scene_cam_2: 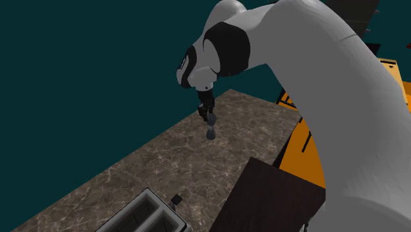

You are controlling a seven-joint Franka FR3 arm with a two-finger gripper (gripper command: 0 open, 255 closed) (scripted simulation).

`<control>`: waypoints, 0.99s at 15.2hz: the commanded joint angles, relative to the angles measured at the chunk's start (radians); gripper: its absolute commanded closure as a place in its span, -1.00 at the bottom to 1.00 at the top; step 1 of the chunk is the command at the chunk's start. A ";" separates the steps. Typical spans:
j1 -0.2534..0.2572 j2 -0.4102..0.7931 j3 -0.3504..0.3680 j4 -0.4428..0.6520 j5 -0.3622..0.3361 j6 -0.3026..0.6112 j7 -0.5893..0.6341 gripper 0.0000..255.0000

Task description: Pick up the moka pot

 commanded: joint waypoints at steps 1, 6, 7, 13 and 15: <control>0.000 0.001 0.000 0.000 0.000 0.000 0.000 1.00; 0.000 0.000 0.000 -0.004 0.000 0.003 0.000 1.00; 0.002 -0.010 -0.002 -0.008 -0.001 -0.003 0.000 1.00; 0.011 -0.068 -0.013 -0.026 -0.012 -0.044 0.001 1.00; 0.014 -0.086 -0.017 -0.029 -0.016 -0.059 0.001 1.00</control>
